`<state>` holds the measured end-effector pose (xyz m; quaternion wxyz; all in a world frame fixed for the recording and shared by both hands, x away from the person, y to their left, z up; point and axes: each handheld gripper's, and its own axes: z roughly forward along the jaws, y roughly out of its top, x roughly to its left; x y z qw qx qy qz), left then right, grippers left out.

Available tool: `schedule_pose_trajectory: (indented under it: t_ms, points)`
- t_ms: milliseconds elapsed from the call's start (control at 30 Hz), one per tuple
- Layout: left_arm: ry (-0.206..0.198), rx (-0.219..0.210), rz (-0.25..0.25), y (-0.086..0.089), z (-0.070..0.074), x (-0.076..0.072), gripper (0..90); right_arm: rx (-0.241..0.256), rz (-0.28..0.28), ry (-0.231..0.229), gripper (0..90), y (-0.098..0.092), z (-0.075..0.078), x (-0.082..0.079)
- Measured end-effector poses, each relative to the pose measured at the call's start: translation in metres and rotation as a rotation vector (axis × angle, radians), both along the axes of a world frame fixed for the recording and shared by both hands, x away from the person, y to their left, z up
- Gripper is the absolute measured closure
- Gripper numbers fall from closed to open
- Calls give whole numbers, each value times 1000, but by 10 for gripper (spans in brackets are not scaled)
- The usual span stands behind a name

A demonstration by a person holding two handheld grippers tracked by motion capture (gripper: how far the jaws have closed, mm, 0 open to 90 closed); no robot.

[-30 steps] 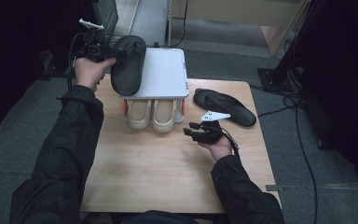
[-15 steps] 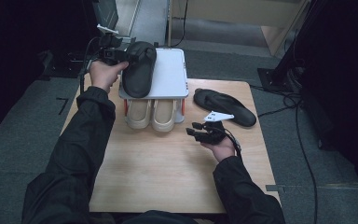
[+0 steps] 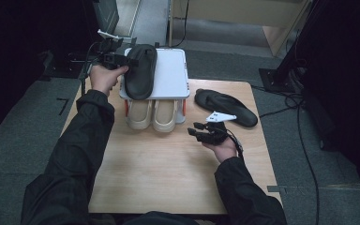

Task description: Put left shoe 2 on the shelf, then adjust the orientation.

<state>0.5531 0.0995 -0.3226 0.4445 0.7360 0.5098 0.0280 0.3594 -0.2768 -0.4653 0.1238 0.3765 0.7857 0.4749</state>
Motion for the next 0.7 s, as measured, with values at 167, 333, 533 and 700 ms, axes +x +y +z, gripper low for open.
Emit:
schedule_pose_trajectory:
  t_ms: [167, 333, 533, 700]
  points:
    - [-41, 16, -10, 12, 13, -13, 525, 4, -14, 2, 580, -6, 2, 1]
    - [-68, 35, -1, 26, 19, -25, 519, 11, -31, -2, 583, -13, 4, 4]
    - [-77, 31, 16, 42, 17, -38, 519, 16, -58, -2, 587, -24, 6, 8]
    - [-82, 24, 25, 50, 10, -50, 519, 10, -74, 1, 597, -33, 8, 14]
